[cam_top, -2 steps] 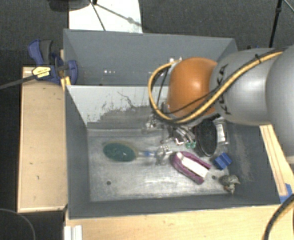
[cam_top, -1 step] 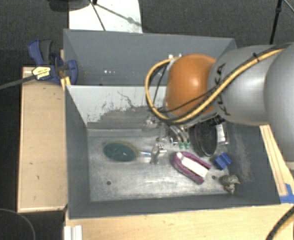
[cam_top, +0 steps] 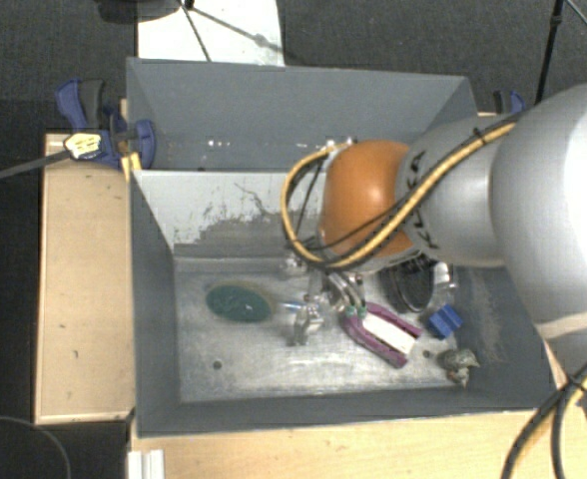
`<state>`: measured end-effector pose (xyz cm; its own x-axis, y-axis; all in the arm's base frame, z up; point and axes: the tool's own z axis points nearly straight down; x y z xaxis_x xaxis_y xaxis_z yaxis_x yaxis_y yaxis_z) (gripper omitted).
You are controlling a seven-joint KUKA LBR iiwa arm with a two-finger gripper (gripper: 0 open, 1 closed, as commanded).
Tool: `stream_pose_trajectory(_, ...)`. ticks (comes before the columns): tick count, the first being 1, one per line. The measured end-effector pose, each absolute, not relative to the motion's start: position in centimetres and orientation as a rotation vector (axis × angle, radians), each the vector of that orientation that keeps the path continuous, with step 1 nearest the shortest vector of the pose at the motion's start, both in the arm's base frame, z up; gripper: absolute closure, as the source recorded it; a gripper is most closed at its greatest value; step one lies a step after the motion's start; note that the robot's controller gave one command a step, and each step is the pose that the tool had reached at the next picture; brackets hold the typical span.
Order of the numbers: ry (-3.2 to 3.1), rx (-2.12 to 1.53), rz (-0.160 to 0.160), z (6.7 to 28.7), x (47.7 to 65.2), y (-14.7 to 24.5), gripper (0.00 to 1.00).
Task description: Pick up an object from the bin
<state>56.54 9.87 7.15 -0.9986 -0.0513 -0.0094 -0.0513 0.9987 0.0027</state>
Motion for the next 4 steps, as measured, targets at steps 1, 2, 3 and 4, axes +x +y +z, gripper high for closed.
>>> stream_pose_trajectory(1,3.133,-0.081,0.004,7.3,56.7,9.9,0.0)
stream_pose_trajectory(2,3.128,-0.079,0.005,7.5,56.9,9.9,1.0)
stream_pose_trajectory(3,3.131,-0.078,0.004,15.4,57.2,10.0,1.0)
stream_pose_trajectory(4,3.136,-0.079,0.003,16.4,57.3,10.0,1.0)
